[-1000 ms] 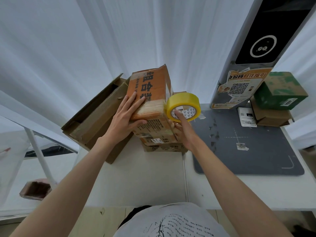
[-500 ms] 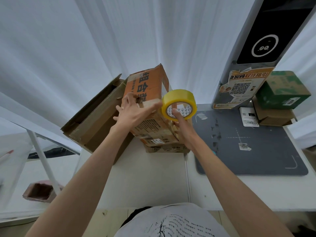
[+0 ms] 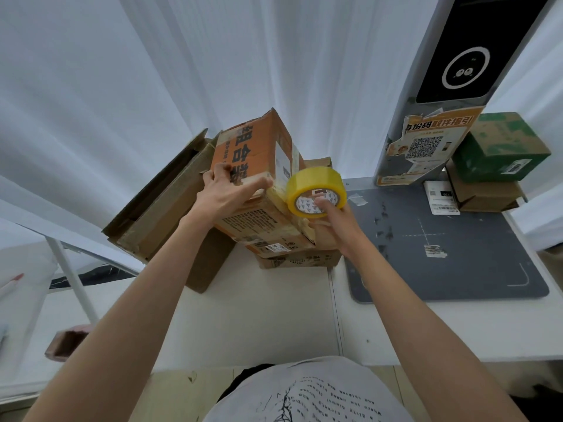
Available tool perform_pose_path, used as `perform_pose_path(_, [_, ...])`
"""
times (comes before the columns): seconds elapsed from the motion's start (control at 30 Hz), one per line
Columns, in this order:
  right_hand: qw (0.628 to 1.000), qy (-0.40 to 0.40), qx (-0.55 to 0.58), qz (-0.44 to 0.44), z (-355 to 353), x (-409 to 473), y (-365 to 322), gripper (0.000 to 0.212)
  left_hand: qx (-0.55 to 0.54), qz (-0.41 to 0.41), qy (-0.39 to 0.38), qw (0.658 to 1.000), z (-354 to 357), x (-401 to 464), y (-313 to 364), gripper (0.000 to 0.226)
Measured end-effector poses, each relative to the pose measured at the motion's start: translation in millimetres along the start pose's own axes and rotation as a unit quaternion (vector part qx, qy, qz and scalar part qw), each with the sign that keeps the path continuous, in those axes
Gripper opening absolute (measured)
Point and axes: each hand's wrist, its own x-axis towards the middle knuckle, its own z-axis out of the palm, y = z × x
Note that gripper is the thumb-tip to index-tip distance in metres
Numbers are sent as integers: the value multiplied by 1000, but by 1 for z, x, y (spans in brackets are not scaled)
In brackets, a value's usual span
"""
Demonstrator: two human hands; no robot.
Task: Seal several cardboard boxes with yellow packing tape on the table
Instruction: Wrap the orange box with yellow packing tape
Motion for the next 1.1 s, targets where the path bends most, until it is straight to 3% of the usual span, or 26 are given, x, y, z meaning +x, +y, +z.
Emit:
perform_pose_path(0.2, [987,133,-84,-42,-18,3,30,18,-8,-2,-5,1000,-5,-1,-5,117])
perform_pose_path(0.4, [995,84,8,53,-14,4,43,34,-19,-3,7,1000,-5,-3,-5,115])
perform_pose_path(0.53, [988,13,14,150,-10,0,51,61,-22,-4,3,1000,-4,-3,-5,115])
perform_pose_path(0.63, [983,-23,52,174,-5,-2,55,52,-25,-4,2,1000,-3,-3,-5,115])
perform_pose_path(0.73, [980,-26,110,164,4,-4,55,20,-28,0,4,1000,-3,-2,-8,115])
perform_pose_path(0.8, [982,-19,112,148,11,-4,53,16,-28,8,7,1000,-3,-1,-10,115])
perform_pose_path(0.93, [990,1,98,97,15,-2,45,24,-75,19,1,997,-15,6,-15,118])
perform_pose_path(1.1, [997,37,62,24,5,3,18,67,-200,30,-33,979,-18,2,-25,113])
